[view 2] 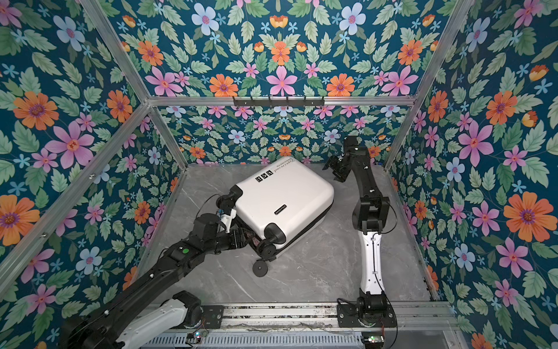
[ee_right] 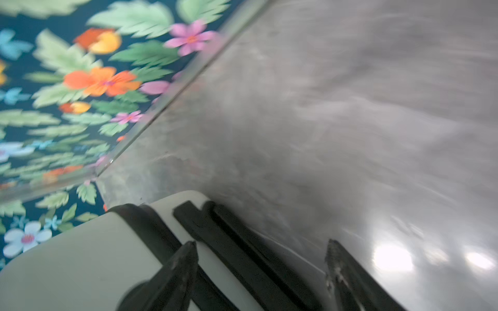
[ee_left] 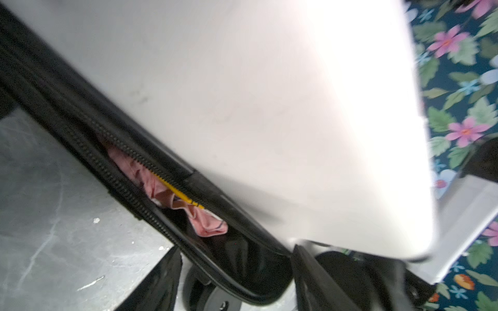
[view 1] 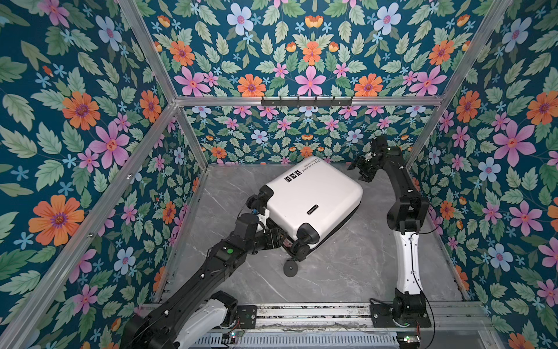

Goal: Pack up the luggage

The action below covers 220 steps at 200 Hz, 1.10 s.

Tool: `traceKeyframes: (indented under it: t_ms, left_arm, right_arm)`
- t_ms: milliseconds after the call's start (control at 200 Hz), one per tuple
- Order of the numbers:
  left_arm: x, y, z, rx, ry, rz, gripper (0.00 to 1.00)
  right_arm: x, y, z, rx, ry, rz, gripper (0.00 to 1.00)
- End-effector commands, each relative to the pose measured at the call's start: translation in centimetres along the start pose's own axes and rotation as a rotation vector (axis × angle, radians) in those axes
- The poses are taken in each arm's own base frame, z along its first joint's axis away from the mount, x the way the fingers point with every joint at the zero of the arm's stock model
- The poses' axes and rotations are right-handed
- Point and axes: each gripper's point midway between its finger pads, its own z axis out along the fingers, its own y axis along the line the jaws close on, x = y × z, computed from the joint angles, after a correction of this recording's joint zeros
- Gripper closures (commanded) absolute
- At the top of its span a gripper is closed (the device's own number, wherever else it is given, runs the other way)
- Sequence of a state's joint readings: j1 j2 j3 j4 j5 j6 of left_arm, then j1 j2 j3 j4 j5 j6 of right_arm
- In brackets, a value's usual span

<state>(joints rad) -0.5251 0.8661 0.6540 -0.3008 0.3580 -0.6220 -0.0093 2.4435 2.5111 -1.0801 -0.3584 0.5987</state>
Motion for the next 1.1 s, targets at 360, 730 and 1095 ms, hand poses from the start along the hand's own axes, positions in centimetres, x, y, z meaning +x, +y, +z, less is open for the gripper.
traceKeyframes:
  t_ms: [360,730,1095]
  left_arm:
    - [-13.4,-0.2,-6.4,-0.293,-0.219,0.188,0.20]
    - [-23.9,12.9,1.8,-0.347,-0.102,-0.005,0.28]
    - [-17.4,19.5,9.7,-0.314,0.156,-0.121,0.35]
  right_arm:
    - [8.8,-6.6,-8.5,0.008,-0.123,0.046,0.27]
    - [22.6,-10.0,-7.4,0.003,-0.077,-0.006,0.29]
    - [24.5,-6.8,-3.2,0.002,0.023,-0.071,0.30]
